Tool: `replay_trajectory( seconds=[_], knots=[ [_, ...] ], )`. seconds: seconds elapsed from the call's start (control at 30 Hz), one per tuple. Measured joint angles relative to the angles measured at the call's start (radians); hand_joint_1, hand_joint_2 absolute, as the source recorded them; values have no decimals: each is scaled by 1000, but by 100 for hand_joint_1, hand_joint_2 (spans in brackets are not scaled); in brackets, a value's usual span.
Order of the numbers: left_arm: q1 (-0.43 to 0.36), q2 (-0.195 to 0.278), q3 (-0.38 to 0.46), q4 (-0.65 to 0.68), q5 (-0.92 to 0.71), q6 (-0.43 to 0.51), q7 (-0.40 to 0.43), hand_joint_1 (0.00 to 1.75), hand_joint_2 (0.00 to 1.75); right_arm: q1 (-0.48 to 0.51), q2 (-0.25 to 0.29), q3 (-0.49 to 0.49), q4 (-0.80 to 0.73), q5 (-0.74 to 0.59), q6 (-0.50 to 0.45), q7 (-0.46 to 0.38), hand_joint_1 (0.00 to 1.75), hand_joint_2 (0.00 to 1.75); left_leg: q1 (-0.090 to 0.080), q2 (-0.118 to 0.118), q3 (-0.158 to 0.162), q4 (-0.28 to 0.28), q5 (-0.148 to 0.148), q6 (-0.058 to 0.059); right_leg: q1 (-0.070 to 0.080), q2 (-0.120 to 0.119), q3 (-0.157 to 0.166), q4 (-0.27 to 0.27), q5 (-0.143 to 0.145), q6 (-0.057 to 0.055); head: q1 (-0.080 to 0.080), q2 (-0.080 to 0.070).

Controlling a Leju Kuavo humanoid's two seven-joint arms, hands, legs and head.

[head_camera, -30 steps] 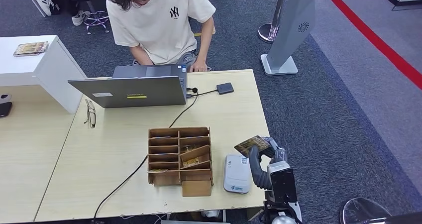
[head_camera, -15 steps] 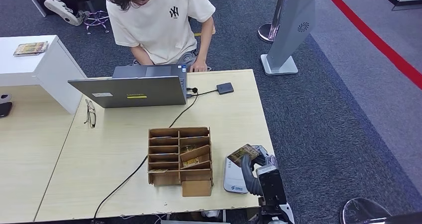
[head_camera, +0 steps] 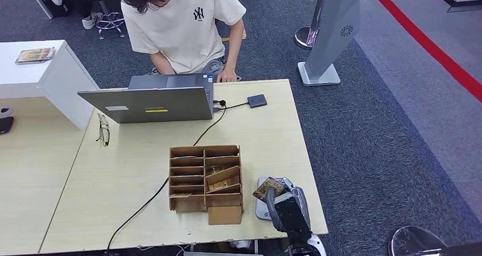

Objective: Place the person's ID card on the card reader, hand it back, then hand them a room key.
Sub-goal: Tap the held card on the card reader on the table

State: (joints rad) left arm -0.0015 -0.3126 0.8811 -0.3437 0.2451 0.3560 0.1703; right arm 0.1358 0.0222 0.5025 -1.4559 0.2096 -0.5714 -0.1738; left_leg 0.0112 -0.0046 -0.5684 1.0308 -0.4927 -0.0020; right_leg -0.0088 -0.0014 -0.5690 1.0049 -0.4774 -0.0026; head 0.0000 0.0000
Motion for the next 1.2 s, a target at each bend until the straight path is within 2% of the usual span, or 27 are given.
replay_trajectory(
  seconds=[0.2, 0.6, 1.2],
  knots=[
    [9, 3, -93, -5, 78, 27, 21, 0, 0, -19, 0, 9, 55, 89, -7, 45, 175, 175, 0, -1, 0, 0, 0, 0, 0, 0, 0, 0, 0, 0, 0, 0],
    [83, 2, -275, -76, 205, 82, 53, 0, 0, -25, 0, 9, 111, 203, -10, 90, 175, 175, 0, -1, 0, 0, 0, 0, 0, -1, -1, 0, 0, 0, 0, 0],
    [101, 4, -386, -149, 264, 122, 85, 0, 0, -34, 0, 6, 142, 284, 22, 129, 175, 175, 0, -1, -1, 0, 0, 0, 0, -1, 0, 0, 0, 0, 0, 0]
  ],
)
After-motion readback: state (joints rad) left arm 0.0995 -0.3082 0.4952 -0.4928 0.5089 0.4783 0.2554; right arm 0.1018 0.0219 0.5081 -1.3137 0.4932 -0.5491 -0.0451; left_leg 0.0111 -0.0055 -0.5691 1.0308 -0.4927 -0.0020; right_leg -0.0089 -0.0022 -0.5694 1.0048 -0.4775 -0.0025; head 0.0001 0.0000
